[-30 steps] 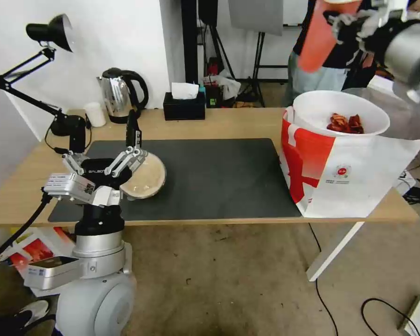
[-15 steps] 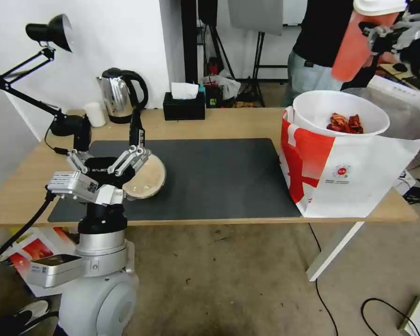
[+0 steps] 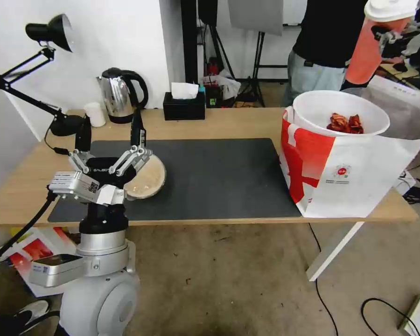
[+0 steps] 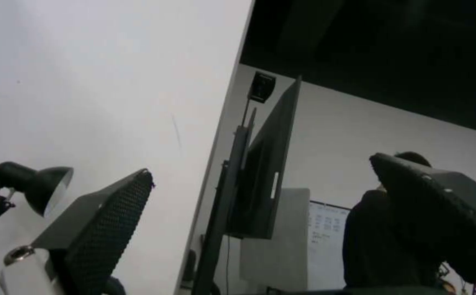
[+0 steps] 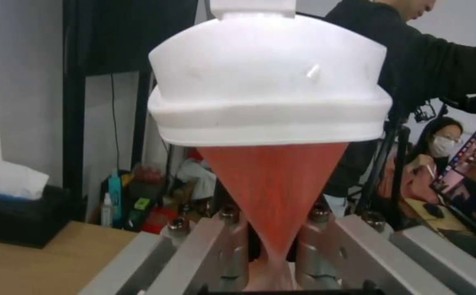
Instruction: Pick up the trash from the table and place it into the takeout bag.
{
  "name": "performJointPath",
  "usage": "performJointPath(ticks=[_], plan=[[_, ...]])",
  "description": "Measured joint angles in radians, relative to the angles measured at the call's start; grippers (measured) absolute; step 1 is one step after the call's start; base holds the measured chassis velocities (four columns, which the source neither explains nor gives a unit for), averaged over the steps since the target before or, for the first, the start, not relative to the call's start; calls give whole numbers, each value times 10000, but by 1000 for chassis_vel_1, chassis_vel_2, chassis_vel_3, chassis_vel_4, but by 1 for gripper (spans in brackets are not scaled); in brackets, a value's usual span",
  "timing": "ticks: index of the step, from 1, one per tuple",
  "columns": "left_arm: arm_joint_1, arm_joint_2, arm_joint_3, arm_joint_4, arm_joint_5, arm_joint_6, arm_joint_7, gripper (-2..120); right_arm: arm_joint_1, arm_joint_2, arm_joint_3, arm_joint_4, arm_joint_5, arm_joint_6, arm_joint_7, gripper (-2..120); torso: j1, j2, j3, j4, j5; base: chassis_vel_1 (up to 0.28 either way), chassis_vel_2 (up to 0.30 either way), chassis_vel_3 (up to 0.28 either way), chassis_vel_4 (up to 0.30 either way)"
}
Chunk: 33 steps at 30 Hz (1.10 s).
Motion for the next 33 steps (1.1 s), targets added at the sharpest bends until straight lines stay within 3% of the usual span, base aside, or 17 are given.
performJointPath(ticks=[5,19,33], plan=[[8,-15,-3,-1,-1,-4,0,100,-318,-23,97,93,-264,4,-3,4,1,0,0,1,-1,0,0,0,0],[51,-22,-54,-47,15,-4,0,100,-2558,333,1659,173,-1848,229,-82,4,0,0,0,1,-1,0,0,0,0],[48,8,-74,-23,9,-3,0,100,-4100,668,2823,-2,-2349,233,-228,4,0,1,0,1,0,0,0,0,0]])
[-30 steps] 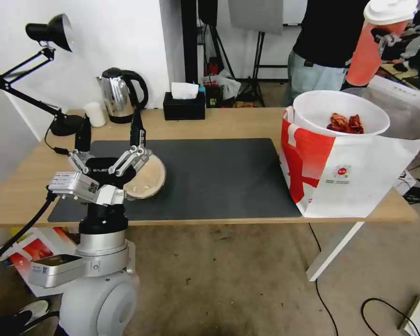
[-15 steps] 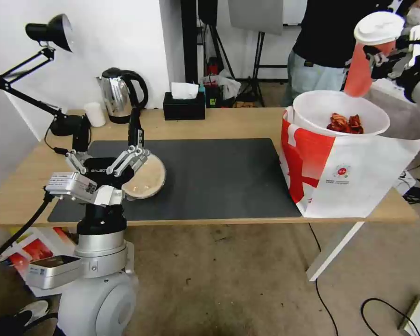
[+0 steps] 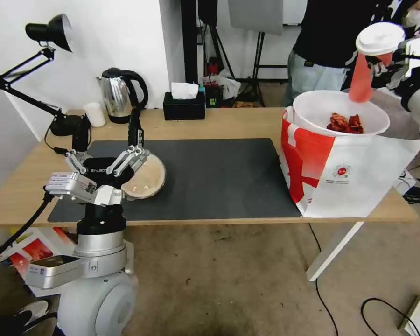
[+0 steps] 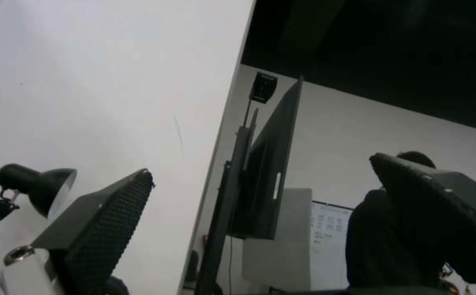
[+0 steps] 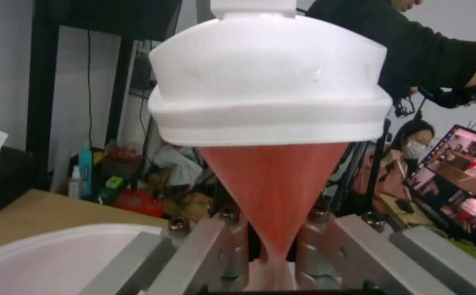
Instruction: Pick up the trash from the table and place it into the takeout bag.
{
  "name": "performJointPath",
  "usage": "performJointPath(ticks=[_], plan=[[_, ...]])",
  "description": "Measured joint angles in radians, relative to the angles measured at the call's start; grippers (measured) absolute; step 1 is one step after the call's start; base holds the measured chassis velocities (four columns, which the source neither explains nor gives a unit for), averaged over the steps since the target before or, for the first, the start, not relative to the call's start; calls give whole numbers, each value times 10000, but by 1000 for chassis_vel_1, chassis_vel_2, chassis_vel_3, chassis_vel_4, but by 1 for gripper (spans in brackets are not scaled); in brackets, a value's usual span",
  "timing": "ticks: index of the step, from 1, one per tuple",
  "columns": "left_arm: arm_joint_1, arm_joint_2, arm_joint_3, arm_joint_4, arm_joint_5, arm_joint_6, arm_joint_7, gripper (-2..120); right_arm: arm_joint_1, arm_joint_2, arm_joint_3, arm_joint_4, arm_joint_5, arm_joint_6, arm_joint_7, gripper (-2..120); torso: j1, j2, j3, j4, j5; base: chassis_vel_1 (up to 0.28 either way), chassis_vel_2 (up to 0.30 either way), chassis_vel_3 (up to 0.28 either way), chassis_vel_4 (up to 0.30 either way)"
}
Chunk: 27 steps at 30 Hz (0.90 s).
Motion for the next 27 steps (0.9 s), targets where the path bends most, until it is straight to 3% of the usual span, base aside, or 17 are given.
performJointPath(ticks=[27], plan=[[150,-3,-77,-87,35,-42,-4,100,-912,431,88,-332,-730,3,-202,3,0,1,0,-1,0,0,0,0,0]])
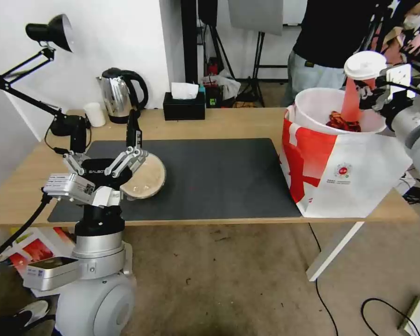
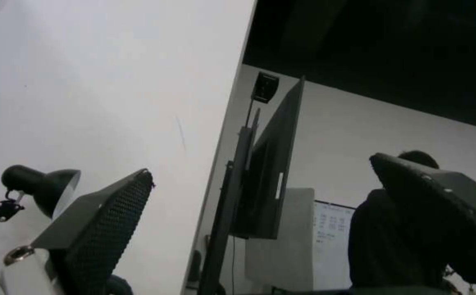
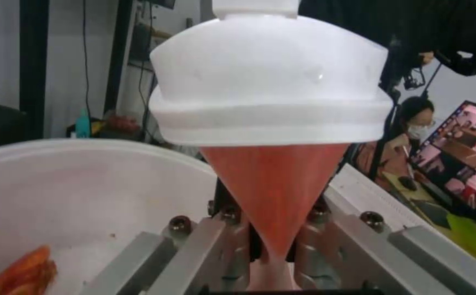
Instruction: Pick up the trash from the table and place it into the takeout bag.
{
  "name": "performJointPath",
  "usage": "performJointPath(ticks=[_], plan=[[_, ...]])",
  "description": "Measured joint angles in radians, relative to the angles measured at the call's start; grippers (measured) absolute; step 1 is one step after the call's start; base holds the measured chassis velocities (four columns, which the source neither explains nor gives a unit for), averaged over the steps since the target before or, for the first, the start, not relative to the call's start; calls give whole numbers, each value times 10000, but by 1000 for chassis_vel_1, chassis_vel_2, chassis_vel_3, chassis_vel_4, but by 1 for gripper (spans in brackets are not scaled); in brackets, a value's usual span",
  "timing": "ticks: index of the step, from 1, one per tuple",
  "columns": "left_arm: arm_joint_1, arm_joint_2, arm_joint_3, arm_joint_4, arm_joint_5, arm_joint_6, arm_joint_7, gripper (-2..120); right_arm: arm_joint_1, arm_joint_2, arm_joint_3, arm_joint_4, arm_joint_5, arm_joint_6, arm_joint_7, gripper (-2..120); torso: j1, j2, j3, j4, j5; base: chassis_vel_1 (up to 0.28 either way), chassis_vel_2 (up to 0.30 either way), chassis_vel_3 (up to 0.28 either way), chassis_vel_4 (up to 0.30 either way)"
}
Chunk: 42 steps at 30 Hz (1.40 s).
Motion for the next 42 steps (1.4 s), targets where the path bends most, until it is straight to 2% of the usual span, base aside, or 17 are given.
performJointPath(ticks=[20,39,42], plan=[[201,9,-125,-220,30,-28,11,100,-250,85,-434,239,-549,-4,-121,3,0,0,0,1,0,0,0,0,0],[150,1,-161,-224,37,5,8,100,376,32,-1199,383,-753,1,-157,3,0,0,0,1,0,0,0,0,0],[152,-9,-163,-227,37,9,5,100,459,15,-1292,345,-777,13,-122,14,0,0,0,0,0,0,0,0,0]])
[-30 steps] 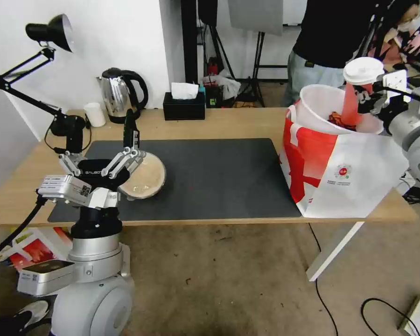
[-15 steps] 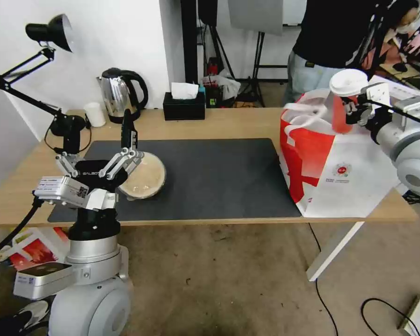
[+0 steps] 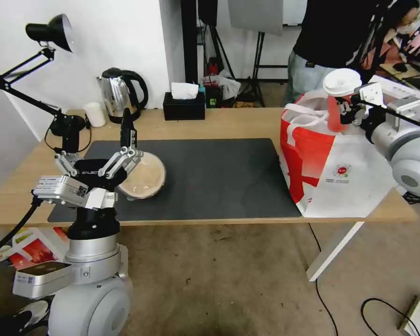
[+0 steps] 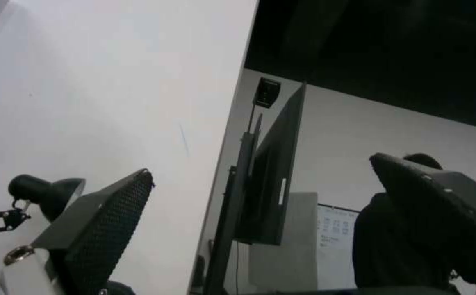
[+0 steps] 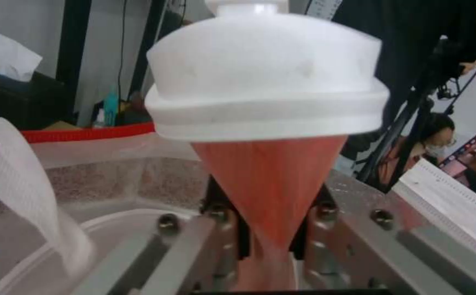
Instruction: Pick up the trash from the table and place it into the takeout bag.
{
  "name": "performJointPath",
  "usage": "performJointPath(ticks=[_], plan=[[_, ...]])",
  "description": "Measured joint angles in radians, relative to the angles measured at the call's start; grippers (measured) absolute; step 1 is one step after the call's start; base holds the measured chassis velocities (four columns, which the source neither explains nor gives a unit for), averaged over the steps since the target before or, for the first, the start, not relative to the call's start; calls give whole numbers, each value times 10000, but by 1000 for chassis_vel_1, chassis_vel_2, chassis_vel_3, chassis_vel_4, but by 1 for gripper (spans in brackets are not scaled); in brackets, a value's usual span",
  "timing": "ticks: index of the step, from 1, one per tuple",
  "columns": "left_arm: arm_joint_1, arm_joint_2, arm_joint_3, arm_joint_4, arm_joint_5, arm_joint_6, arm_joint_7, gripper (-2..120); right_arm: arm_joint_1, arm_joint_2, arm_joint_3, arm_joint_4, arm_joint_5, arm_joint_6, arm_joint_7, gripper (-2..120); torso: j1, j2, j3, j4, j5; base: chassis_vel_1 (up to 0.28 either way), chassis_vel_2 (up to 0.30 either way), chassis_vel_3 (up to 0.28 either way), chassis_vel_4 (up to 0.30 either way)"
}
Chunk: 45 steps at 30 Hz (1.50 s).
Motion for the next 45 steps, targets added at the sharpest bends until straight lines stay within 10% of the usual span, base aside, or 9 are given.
performJointPath(ticks=[24,45], plan=[[-24,-19,-14,-1,-9,20,-18,100,320,-74,-213,-19,37,13,213,99,0,-2,0,1,0,0,0,0,0],[-101,20,-14,0,-79,19,-32,100,2035,-1506,-2118,127,385,-299,-159,100,0,0,0,1,0,0,0,0,0]])
